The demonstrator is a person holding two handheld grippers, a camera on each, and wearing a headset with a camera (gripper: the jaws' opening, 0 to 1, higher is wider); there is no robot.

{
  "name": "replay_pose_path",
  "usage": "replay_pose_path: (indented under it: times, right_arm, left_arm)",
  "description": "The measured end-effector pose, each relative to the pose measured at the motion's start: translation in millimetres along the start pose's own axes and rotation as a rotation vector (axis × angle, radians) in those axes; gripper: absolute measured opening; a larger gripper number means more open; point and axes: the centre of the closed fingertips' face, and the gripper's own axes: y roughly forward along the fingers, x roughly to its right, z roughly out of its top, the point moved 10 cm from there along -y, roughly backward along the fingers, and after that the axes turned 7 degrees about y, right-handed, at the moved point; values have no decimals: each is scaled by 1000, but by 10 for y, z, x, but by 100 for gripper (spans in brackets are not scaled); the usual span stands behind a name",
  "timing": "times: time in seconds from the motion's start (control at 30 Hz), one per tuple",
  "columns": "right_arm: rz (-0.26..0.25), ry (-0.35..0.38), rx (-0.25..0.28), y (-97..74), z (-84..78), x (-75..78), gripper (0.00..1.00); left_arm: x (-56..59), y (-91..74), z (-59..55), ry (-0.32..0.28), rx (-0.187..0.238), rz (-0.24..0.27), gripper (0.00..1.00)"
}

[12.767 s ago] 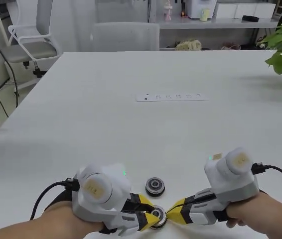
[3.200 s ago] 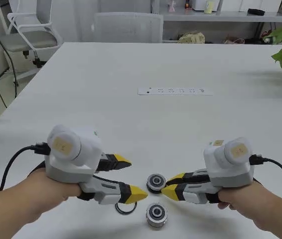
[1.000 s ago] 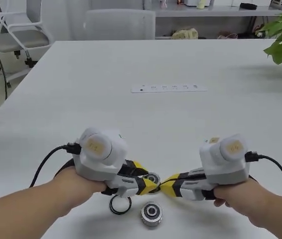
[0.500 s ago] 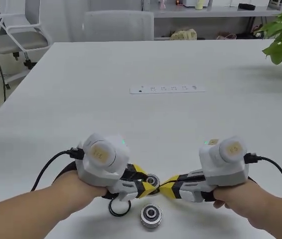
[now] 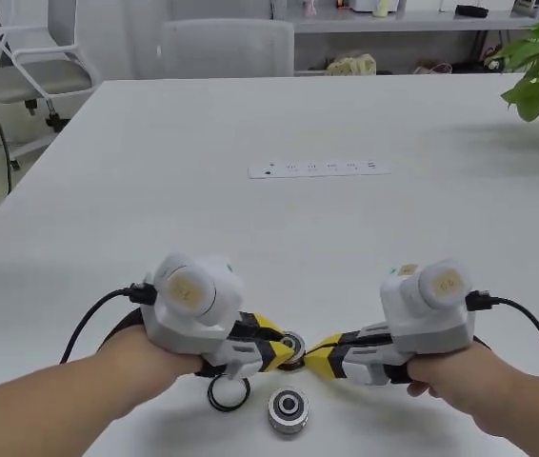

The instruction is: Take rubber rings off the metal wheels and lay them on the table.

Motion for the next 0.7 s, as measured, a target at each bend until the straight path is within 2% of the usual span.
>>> replay_pose_path:
  times: [0.1, 0.37, 0.47, 0.53, 0.6, 0.7]
  right_arm:
    - [3, 15, 7, -2, 0, 8, 0]
    - [11, 120, 42, -21, -2, 51, 0]
    - [2, 192, 89, -50, 22, 92, 0]
    - [20, 231, 104, -56, 30, 92, 0]
    - [15, 220, 103, -46, 27, 83, 0]
    - [25, 251, 121, -53, 33, 79, 0]
  left_arm:
    - [-7, -4, -6, -4, 6, 4, 7]
    - [-6, -2, -13, -2, 14, 13, 7]
    - [-5, -3, -15, -5, 14, 17, 7]
    - [-1, -1, -13, -9, 13, 20, 7]
    - [3, 4, -10, -12, 11, 23, 7]
    - [13, 5, -7, -13, 7, 27, 7]
